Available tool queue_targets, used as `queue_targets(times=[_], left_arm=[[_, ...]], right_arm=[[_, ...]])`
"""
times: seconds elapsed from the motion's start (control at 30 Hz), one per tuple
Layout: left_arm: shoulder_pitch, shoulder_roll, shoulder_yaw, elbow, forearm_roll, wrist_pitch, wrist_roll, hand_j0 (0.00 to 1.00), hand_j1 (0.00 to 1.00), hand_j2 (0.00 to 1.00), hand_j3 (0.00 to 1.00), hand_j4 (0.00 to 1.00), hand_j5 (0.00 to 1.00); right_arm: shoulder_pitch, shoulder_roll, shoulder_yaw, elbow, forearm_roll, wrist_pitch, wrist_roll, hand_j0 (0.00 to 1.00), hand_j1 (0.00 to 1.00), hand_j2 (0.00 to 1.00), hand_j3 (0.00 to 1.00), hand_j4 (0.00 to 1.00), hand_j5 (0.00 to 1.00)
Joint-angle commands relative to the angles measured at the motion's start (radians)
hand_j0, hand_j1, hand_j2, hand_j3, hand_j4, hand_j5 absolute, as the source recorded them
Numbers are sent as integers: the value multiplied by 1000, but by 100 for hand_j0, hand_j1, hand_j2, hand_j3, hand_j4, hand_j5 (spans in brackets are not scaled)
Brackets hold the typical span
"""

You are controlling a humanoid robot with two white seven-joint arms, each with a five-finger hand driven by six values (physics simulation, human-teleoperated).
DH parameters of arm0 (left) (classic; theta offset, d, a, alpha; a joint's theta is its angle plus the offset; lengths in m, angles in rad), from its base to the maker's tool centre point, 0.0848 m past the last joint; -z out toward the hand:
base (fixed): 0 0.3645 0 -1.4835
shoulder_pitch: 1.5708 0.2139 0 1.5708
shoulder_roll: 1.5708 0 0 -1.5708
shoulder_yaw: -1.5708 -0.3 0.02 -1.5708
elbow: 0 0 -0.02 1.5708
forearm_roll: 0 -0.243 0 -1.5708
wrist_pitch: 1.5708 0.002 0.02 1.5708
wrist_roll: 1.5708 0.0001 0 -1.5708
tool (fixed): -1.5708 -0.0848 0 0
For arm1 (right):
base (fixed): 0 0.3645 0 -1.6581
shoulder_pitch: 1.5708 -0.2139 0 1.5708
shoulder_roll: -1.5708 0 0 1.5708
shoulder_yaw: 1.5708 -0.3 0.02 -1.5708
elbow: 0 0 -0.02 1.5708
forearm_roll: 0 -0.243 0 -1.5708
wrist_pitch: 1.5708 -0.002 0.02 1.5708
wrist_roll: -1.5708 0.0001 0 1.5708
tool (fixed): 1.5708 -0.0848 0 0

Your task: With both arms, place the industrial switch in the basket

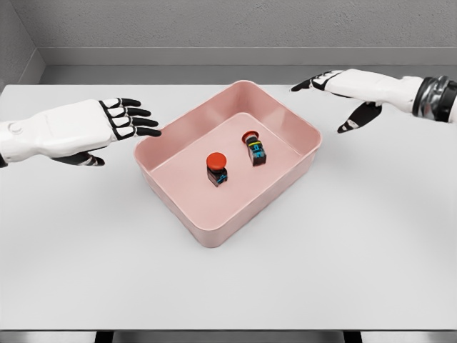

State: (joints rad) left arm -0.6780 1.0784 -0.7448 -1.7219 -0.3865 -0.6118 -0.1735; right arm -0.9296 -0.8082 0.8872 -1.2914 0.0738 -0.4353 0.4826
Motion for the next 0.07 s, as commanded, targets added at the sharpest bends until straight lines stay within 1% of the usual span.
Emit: queue_targets(times=[0.0, 0.03], left_arm=[[0, -2, 1, 2, 8, 1, 2, 100, 100, 100, 100, 100, 100], [0, -3, -1, 2, 8, 1, 2, 100, 100, 100, 100, 100, 100]], right_arm=[[2, -46, -25, 0, -6, 1, -1, 100, 100, 100, 100, 100, 100], [23, -57, -45, 0, -6, 1, -1, 100, 100, 100, 100, 100, 100]])
